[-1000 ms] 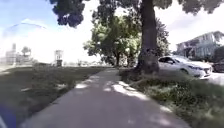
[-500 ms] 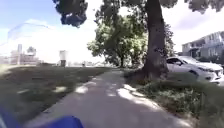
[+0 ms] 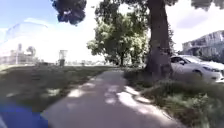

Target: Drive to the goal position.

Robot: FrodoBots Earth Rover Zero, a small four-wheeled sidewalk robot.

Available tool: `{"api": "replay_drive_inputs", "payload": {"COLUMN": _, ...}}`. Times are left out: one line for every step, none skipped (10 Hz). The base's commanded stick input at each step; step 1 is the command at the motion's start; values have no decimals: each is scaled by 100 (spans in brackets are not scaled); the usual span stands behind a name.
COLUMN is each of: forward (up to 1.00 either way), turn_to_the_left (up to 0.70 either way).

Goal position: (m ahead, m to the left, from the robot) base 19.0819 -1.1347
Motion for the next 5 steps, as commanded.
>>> {"api": "replay_drive_inputs", "payload": {"forward": 70, "turn_to_the_left": 0}}
{"api": "replay_drive_inputs", "payload": {"forward": 70, "turn_to_the_left": 0}}
{"api": "replay_drive_inputs", "payload": {"forward": 70, "turn_to_the_left": 0}}
{"api": "replay_drive_inputs", "payload": {"forward": 70, "turn_to_the_left": 0}}
{"api": "replay_drive_inputs", "payload": {"forward": 70, "turn_to_the_left": 0}}
